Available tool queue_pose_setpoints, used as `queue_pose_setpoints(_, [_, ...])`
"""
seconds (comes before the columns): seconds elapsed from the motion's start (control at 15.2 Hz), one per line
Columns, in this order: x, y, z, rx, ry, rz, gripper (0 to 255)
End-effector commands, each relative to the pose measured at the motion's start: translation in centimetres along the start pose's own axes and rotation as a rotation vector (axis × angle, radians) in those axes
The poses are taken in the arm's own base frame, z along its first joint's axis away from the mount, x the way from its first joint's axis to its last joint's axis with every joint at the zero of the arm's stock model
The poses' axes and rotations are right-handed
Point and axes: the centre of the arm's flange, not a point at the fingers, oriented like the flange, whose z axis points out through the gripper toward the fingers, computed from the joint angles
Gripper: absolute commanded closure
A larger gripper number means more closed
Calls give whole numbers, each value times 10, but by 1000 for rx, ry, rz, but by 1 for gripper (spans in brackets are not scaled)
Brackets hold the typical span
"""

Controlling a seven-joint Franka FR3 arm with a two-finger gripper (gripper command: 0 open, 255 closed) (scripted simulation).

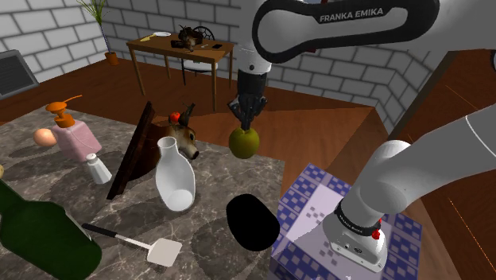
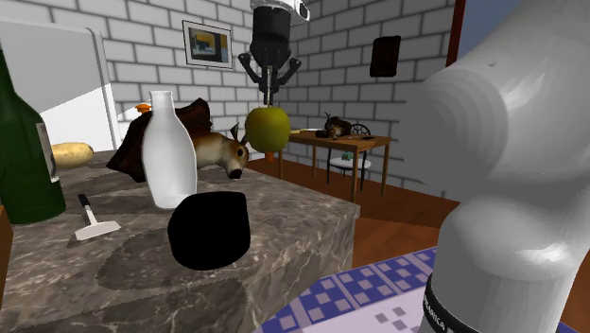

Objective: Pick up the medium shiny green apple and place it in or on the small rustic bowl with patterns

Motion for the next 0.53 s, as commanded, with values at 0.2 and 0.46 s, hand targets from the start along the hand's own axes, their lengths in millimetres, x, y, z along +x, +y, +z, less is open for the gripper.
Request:
queue_pose_setpoints(0.2, [-1,-2,-26,0,0,0,255])
queue_pose_setpoints(0.46, [-46,-26,-39,0,0,0,255])
